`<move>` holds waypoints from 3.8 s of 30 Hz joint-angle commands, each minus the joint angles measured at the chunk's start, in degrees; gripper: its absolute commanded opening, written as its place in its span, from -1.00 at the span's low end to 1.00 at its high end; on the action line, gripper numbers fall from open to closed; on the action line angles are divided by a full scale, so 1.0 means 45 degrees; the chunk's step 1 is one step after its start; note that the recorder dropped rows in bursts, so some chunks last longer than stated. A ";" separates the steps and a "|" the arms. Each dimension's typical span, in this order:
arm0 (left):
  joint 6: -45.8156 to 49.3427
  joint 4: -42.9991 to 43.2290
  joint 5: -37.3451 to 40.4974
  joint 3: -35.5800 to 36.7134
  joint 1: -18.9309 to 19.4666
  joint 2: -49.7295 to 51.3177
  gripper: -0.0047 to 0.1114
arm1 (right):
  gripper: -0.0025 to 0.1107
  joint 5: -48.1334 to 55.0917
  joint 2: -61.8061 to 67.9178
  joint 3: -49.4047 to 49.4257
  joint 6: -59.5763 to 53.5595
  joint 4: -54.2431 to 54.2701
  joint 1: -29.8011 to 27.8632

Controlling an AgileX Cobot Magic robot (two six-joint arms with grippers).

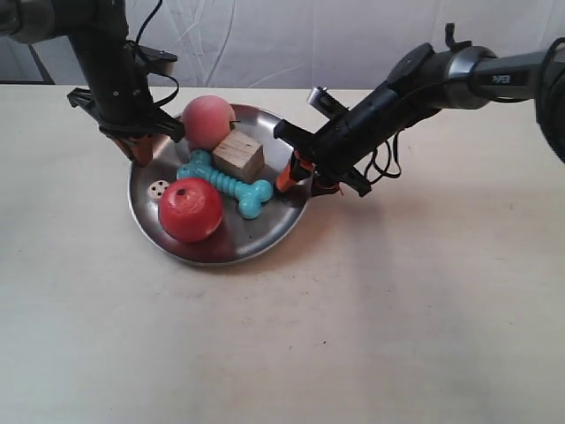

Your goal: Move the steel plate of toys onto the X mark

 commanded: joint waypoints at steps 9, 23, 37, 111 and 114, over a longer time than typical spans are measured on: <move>0.0092 -0.1877 0.0273 -0.0146 -0.0252 0.0541 -0.92 | -0.97 -0.0491 0.1047 -0.2033 0.2424 -0.1764 0.0941; -0.0277 -0.1250 0.0273 -0.0146 -0.0242 0.0541 -0.92 | -0.90 -0.0335 0.1098 -0.2033 0.2761 -0.2554 0.0941; -0.1598 -0.0163 0.0273 -0.0146 -0.0217 0.0541 -0.92 | -0.31 0.0395 0.1098 -0.2033 0.2780 -0.3314 0.0914; -0.0343 -0.0247 -0.6376 1.2924 0.0507 -2.0262 -0.92 | -0.96 -0.9214 -2.2293 1.5847 0.1628 -0.8852 0.0853; -0.0343 -0.0223 -0.6376 1.2924 0.0507 -2.0262 -0.92 | -0.96 -0.9164 -2.3864 1.6423 0.1628 -0.8892 -0.0110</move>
